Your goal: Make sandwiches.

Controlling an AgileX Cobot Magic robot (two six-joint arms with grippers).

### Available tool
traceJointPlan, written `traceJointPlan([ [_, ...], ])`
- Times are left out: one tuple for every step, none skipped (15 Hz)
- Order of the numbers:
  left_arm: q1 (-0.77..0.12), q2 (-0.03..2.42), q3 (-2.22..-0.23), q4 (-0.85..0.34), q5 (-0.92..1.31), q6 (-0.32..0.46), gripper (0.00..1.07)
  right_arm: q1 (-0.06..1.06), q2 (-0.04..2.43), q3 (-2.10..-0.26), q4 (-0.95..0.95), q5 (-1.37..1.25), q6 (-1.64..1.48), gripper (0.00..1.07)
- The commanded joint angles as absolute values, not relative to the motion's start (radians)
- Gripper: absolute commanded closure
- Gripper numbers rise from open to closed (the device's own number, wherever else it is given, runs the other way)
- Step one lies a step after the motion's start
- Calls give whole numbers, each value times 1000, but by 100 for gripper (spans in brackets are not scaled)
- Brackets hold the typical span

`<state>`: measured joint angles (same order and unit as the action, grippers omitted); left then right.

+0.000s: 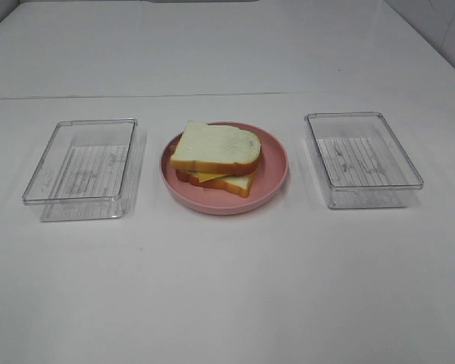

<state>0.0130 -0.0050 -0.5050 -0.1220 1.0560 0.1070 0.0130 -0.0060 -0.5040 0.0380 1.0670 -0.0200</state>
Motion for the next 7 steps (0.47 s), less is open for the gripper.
traceJointPlan([
  [7,-29,-498,-129,1047,106,34,15,-20,-503,32,1060,-9,29],
  [7,-29,-498,-129,1047,106,34,15,-20,-503,32,1060,-9,29],
  [7,-29,-498,-129,1047,106,34,15,-20,-503,32,1060,-9,29],
  [7,-29,-498,-129,1047,106,34,15,-20,-503,32,1060,-9,29],
  [7,-29,-498,-129,1047,106,34,15,-20,-503,32,1060,-9,29],
  [7,-29,-498,-129,1047,106,34,15,-20,-503,32,1060,-9,29],
  [7,-29,-498,-129,1047,106,34,15,-20,-503,32,1060,-9,29],
])
